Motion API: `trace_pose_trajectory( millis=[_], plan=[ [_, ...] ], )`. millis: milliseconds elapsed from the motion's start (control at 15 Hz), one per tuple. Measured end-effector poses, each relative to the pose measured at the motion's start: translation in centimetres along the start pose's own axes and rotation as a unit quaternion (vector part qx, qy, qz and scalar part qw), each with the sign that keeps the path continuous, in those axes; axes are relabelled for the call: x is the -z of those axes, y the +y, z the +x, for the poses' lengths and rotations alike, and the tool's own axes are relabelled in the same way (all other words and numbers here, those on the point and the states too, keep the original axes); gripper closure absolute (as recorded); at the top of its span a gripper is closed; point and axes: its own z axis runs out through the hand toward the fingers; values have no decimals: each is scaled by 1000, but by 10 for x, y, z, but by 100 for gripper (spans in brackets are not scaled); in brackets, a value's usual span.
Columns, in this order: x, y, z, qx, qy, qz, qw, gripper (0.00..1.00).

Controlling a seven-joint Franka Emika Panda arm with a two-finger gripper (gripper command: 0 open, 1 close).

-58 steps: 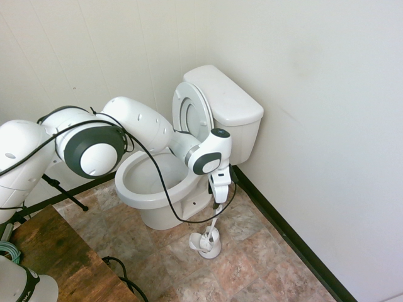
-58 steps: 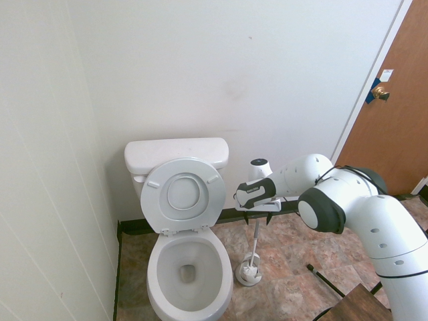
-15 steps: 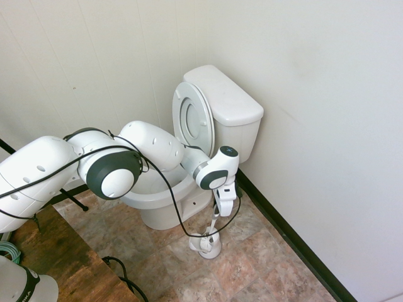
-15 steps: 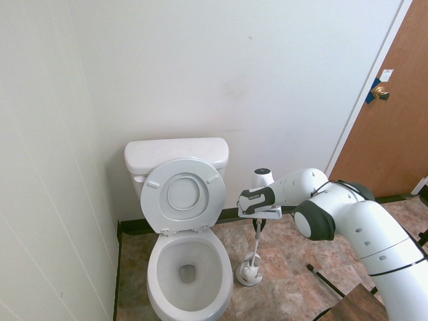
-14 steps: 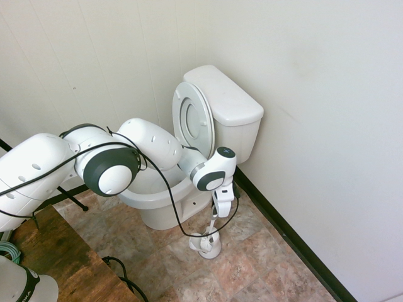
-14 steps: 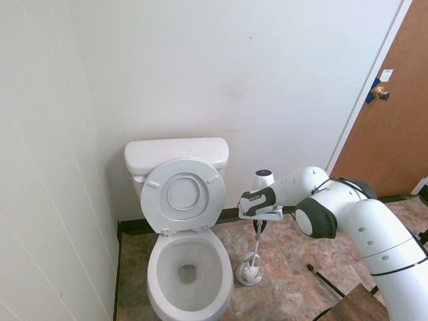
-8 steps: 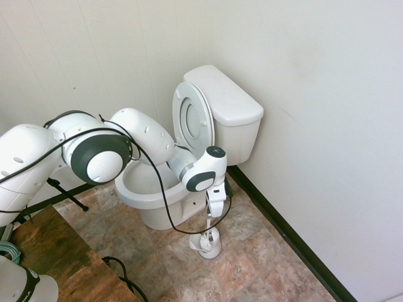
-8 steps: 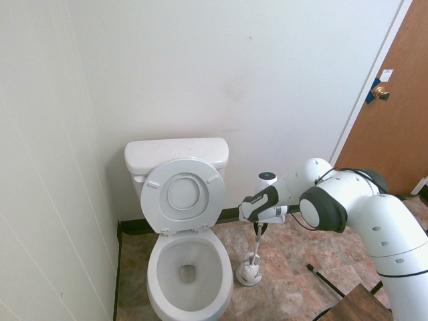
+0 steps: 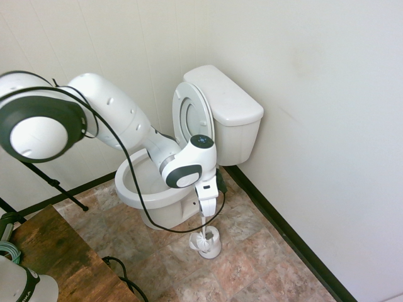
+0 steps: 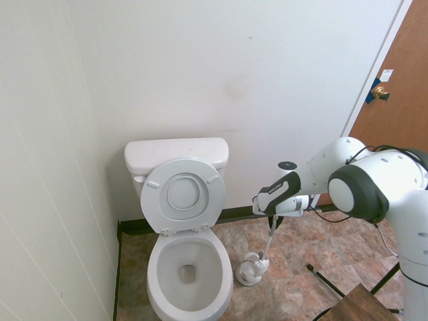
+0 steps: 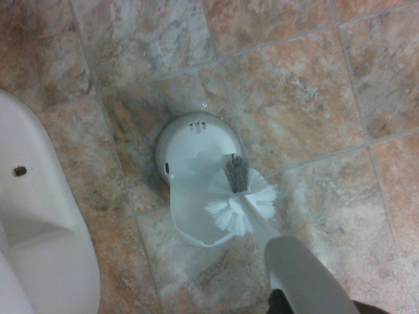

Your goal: Clean the toilet

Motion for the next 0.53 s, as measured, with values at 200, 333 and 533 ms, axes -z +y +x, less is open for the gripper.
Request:
trace_pose_trajectory(
  millis=[200, 333, 533],
  plan=[
    [53, 28, -12, 13, 12, 18, 1000, 100],
    [96, 35, -23, 25, 22, 38, 999, 100],
    [164, 34, -41, 41, 32, 55, 997, 100]
  ],
)
